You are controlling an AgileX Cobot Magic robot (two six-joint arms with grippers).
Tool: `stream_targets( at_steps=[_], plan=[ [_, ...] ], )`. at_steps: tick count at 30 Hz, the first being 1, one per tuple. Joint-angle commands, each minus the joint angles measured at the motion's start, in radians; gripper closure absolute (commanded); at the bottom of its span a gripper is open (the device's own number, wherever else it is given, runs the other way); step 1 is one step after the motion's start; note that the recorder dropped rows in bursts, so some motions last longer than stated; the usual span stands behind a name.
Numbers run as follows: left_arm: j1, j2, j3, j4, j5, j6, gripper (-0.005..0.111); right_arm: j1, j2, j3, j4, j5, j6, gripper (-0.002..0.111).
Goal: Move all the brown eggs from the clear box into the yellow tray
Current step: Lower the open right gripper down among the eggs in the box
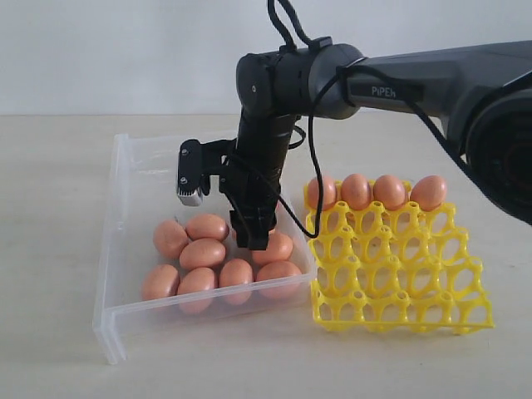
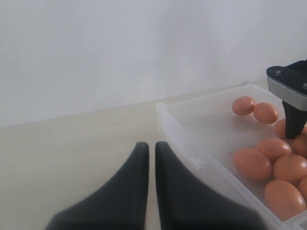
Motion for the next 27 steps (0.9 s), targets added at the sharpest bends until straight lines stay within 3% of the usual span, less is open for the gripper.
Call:
stream_targets(
  at_steps=[1, 11, 17, 27],
  plan=[
    [-0.006, -0.001, 0.004, -0.002, -0.003, -0.005, 0.103, -0.006, 0.006, -0.007, -0.071, 0.026, 0.077, 0.062],
    [-0.006, -0.001, 0.004, -0.002, -0.003, -0.005, 0.103, -0.006, 0.006, -0.007, -0.084, 0.092, 0.132, 0.062],
    [-0.006, -0.001, 0.004, -0.002, -0.003, -0.005, 0.103, -0.006, 0.006, -0.007, -0.139, 0.077, 0.226, 0.038],
    [-0.006, -0.001, 0.004, -0.002, -0.003, -0.005, 0.103, -0.006, 0.004, -0.007, -0.189, 0.164, 0.344, 0.038]
  ],
)
